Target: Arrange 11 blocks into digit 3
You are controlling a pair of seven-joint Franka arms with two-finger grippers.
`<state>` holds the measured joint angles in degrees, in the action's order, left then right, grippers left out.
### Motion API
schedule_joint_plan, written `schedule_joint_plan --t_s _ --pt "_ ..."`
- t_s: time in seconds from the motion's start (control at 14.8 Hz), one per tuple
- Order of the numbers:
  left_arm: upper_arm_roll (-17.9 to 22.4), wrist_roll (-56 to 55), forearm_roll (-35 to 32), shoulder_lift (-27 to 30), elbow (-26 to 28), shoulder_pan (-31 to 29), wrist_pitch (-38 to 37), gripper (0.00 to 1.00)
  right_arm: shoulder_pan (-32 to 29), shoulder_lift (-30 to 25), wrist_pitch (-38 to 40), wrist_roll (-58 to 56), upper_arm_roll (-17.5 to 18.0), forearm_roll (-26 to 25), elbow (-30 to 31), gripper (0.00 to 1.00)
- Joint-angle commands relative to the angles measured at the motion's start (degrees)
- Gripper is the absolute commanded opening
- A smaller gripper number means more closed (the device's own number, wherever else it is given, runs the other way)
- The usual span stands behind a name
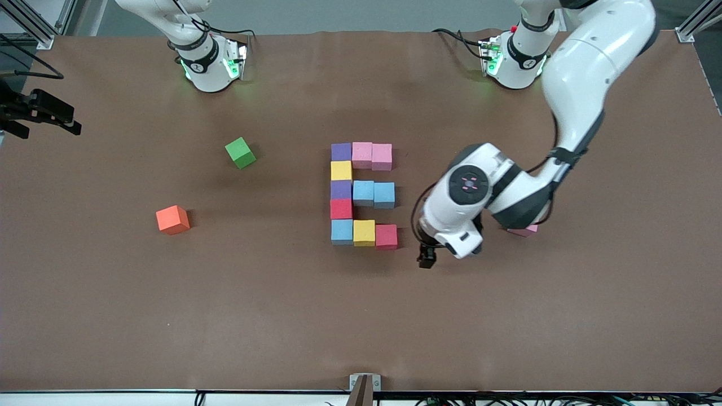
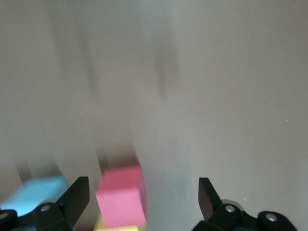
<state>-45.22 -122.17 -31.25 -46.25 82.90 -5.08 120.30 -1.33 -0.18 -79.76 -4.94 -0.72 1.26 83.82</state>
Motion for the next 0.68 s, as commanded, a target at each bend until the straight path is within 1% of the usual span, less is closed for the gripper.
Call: schedule_joint_plan --t_s 0.0,0.14,0.34,0.47,0.61 --pt "-1.01 15.14 0.31 5.02 7.79 -5.36 1.51 1.00 -0.25 -1.14 0.13 -0.51 0.19 0.41 0.65 1.00" --pt "-1.01 28.94 0.31 6.78 11.13 -9.40 3.52 1.00 -0.25 -1.14 0.22 -0.51 0.19 0.41 0.74 1.00" --pt "-1.01 45.13 0.23 8.71 14.22 -15.56 5.99 1.00 -0.25 -1.14 0.31 -0.51 0.19 0.50 0.74 1.00" --pt "-0.92 51.39 0.23 9.16 14.75 -18.11 5.91 1.00 -0.25 -1.14 0.40 -0.51 0.19 0.50 0.74 1.00" --pt "-0.75 52.12 -0.12 9.42 14.05 -19.53 4.60 1.00 -0.25 -1.14 0.48 -0.51 0.19 0.50 0.74 1.00"
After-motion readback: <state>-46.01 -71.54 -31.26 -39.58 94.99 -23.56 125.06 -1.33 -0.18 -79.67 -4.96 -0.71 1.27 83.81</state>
